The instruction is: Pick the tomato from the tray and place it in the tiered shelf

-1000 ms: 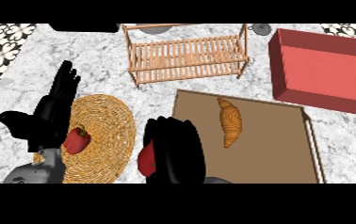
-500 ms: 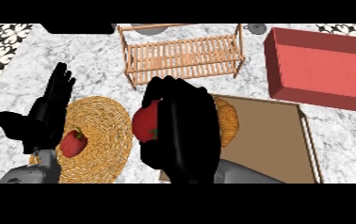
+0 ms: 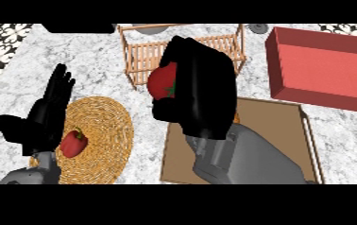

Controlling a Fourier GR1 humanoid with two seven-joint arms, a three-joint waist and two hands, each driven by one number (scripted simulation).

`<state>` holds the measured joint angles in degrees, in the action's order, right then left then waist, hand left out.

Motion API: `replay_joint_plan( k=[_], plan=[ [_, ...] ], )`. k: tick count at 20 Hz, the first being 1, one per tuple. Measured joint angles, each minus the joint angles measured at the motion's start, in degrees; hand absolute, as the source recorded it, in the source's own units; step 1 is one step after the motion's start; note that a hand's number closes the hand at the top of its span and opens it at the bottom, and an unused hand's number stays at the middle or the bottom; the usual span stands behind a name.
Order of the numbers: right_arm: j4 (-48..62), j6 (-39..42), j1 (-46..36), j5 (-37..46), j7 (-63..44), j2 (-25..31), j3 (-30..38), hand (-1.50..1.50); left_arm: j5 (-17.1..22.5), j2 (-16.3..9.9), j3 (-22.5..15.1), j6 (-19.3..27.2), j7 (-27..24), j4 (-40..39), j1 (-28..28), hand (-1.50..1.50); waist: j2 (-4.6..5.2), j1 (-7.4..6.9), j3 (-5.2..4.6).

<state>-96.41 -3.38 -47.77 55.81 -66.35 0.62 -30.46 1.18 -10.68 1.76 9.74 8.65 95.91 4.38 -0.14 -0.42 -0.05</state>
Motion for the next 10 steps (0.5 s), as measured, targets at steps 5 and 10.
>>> replay_joint_plan(
  k=[5, 10],
  plan=[
    [6.5, -2.7, -1.7, -0.3, 2.4, -0.2, 3.6, 1.5, -0.3, 0.5, -0.3, 0.0, 0.3, 0.5, 0.2, 0.0, 0.16, -0.33, 0.02],
    [15.7, -9.7, -2.6, -0.7, 7.8, -0.4, 7.9, 1.5, -0.7, 0.9, -0.3, 0.2, 1.1, 0.9, 0.8, 0.0, 0.3, -0.47, 0.03]
  ],
)
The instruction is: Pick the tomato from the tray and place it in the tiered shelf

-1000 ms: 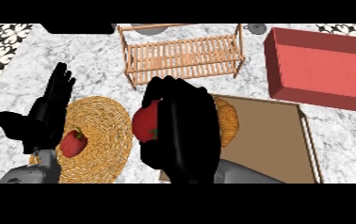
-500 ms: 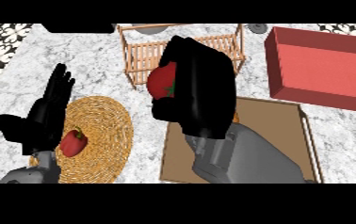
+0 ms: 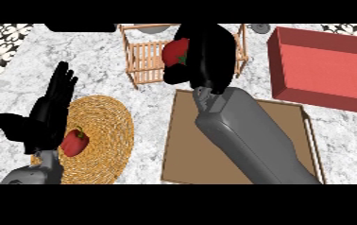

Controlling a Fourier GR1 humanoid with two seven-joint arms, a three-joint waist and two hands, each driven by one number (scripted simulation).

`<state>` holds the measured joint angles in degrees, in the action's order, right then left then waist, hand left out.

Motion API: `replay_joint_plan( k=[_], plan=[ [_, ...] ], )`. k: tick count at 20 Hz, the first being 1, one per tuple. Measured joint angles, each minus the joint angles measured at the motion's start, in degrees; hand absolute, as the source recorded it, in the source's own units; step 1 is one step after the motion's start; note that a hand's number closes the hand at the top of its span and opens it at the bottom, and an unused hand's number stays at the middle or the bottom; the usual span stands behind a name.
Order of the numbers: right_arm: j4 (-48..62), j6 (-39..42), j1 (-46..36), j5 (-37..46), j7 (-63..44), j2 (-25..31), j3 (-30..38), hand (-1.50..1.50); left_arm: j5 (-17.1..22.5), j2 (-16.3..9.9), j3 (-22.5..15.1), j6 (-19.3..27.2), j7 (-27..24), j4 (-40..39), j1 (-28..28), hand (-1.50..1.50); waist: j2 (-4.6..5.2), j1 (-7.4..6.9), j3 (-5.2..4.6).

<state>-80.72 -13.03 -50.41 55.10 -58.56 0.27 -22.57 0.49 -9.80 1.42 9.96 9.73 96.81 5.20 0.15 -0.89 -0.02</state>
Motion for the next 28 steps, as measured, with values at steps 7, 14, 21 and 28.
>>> replay_joint_plan(
  k=[7, 14, 21, 28],
  plan=[
    [12.2, -9.8, -2.3, -1.7, 6.7, -0.1, 4.2, 1.5, 0.4, -0.4, 0.9, -1.2, 0.4, 0.1, -0.2, 0.0, 0.04, -0.07, 0.01],
    [24.5, -18.4, -6.5, -5.5, 11.6, -0.2, 6.4, 1.5, -0.8, 0.5, 0.3, -0.9, 0.2, -0.4, 0.5, 0.0, 0.18, -0.42, 0.01],
    [35.8, -22.4, -10.3, -15.4, 21.8, -0.2, 12.4, -1.5, -0.6, 0.6, 0.8, -1.6, 0.4, -0.2, 0.7, 0.0, 0.29, -0.77, 0.02],
    [41.6, -25.1, -13.4, -23.8, 31.1, -0.3, 14.1, -1.5, -1.4, 1.6, 0.4, -1.0, 0.6, 0.1, 0.5, 0.0, 0.24, -0.7, 0.02]
  ],
)
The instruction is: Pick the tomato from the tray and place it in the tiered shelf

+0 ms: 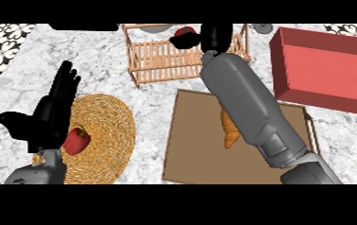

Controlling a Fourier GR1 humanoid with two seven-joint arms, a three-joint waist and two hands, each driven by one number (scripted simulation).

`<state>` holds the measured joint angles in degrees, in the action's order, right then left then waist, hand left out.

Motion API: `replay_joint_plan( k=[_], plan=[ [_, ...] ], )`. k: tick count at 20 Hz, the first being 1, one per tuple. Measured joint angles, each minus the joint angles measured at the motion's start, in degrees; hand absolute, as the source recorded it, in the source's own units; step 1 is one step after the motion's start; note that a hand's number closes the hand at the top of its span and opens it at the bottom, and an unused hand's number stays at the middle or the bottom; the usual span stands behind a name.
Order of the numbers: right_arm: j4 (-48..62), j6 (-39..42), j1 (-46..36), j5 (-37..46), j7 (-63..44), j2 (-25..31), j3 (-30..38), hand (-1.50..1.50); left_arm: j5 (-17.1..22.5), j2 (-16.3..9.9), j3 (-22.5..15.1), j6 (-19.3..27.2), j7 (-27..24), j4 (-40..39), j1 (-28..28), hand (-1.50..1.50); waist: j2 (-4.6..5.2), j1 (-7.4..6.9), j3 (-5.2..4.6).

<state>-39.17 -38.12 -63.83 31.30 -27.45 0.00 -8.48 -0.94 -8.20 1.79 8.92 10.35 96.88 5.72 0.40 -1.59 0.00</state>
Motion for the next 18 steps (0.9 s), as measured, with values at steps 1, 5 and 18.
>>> replay_joint_plan(
  k=[1, 5, 18],
  plan=[
    [-0.3, -0.2, -0.3, -0.8, 0.7, 0.0, 0.2, -1.5, 0.1, -0.2, 0.2, -0.3, -0.3, 0.1, -0.4, 0.0, -0.04, 0.1, 0.01],
    [-3.4, -2.4, 0.2, -4.1, 4.2, 0.1, 1.6, -1.5, 0.2, -0.3, 0.8, -0.5, -0.8, -0.7, -0.5, 0.0, -0.18, 0.53, 0.0],
    [-29.9, 1.6, 13.0, -3.1, -11.2, 11.4, 5.0, -1.5, 0.6, -1.0, 3.0, -0.7, -0.4, 1.0, -2.9, 0.0, -1.08, 3.19, -0.01]
  ],
)
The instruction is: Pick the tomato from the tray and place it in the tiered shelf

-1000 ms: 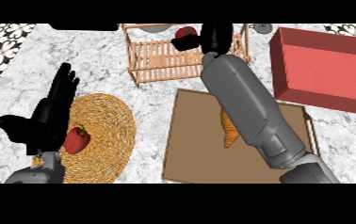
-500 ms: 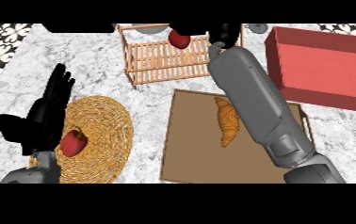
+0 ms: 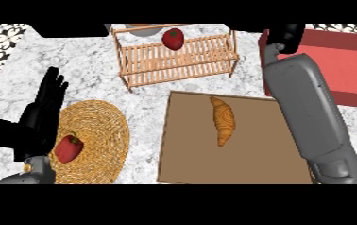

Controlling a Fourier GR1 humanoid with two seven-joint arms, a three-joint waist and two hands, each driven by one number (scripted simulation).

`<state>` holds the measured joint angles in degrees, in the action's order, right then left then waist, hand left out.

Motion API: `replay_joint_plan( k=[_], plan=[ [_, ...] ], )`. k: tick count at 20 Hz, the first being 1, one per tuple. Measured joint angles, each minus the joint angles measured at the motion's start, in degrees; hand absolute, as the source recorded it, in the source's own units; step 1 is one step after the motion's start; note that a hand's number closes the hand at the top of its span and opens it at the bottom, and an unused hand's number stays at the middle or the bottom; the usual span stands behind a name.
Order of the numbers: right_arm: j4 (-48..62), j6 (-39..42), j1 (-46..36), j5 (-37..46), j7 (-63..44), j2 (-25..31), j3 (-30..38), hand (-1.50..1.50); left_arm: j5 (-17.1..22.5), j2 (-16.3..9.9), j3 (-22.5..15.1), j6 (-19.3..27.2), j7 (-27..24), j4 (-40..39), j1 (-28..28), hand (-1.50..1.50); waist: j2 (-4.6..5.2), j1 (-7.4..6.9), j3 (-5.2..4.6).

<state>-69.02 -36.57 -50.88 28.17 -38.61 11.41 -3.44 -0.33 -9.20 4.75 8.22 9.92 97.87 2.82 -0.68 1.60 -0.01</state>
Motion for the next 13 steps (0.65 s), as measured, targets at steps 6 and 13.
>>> replay_joint_plan(
  k=[6, 13],
  plan=[
    [-18.9, 7.5, 13.2, -4.2, -4.3, 7.2, 2.7, -1.5, -0.3, 0.7, 0.2, 0.1, -1.5, -0.7, -0.4, 0.0, 0.18, -0.11, 0.01],
    [-36.1, 15.3, 27.9, -12.4, -3.4, 12.4, 8.9, -1.5, -0.9, 1.1, -0.4, -0.2, -1.2, -0.6, -0.1, 0.0, 0.43, -0.73, 0.02]
  ],
)
